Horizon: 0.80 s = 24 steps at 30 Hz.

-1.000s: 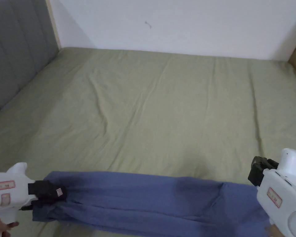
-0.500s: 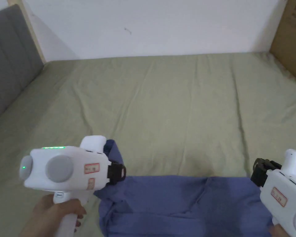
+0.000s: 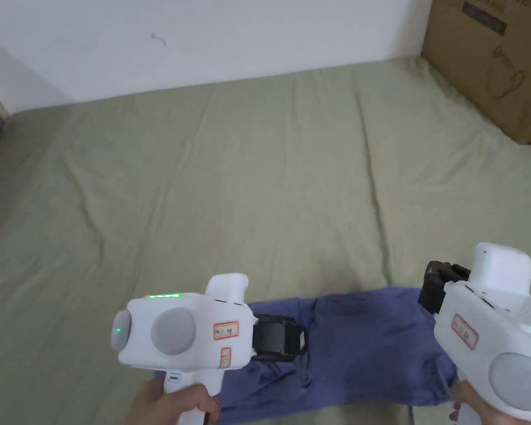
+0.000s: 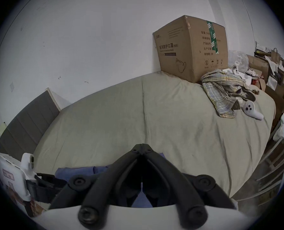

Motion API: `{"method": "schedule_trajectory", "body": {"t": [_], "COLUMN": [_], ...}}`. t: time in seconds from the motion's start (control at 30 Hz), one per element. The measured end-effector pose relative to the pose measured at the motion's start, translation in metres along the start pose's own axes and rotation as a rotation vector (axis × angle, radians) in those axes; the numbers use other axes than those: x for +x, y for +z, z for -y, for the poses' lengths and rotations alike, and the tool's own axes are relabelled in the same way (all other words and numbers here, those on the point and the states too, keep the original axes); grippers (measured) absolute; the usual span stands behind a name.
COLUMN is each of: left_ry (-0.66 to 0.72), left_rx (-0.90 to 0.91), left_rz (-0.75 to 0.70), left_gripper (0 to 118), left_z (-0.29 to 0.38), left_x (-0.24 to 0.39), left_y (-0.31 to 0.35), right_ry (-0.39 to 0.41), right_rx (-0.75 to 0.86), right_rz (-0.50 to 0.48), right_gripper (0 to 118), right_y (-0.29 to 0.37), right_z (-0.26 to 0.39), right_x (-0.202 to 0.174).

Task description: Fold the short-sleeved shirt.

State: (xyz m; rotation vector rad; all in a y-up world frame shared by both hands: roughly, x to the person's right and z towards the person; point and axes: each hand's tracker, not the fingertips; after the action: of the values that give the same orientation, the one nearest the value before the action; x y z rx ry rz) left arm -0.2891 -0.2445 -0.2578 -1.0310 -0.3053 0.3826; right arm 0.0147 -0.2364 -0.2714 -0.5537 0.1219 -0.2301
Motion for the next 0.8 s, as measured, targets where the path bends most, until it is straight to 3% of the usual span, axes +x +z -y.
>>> {"method": "schedule_trajectory", "body": {"t": [0.1, 0.13, 0.17, 0.23, 0.3, 0.6, 0.8], "left_ry": [0.085, 0.119, 0.147, 0.187, 0.192, 0.233, 0.195], "left_rx": [0.080, 0.119, 0.155, 0.194, 0.173, -0.041, -0.038], "left_rz": [0.000, 0.012, 0.011, -0.058, -0.156, -0.026, 0.002], "left_gripper": [92, 82, 62, 1, 1, 2, 1], "left_z": [-0.006, -0.005, -0.004, -0.002, 0.002, 0.031, 0.029], "left_x": [-0.018, -0.026, -0.034, -0.048, -0.059, -0.052, -0.033], "left_y": [0.024, 0.033, 0.042, 0.049, 0.045, -0.032, -0.040], "right_ry": [-0.005, -0.005, -0.003, -0.001, 0.003, 0.030, 0.028], "right_rx": [-0.005, -0.006, -0.007, -0.008, -0.004, -0.006, -0.013], "right_rz": [-0.006, -0.009, -0.011, -0.015, -0.023, -0.040, -0.034], "right_gripper": [1, 1, 1, 1, 1, 1, 1], "right_y": [0.000, -0.001, -0.001, 0.000, 0.001, 0.004, 0.007], "right_z": [0.001, 0.002, 0.002, 0.002, 0.002, 0.002, -0.003], "right_x": [-0.001, -0.001, -0.002, -0.003, -0.004, -0.011, -0.005]}}
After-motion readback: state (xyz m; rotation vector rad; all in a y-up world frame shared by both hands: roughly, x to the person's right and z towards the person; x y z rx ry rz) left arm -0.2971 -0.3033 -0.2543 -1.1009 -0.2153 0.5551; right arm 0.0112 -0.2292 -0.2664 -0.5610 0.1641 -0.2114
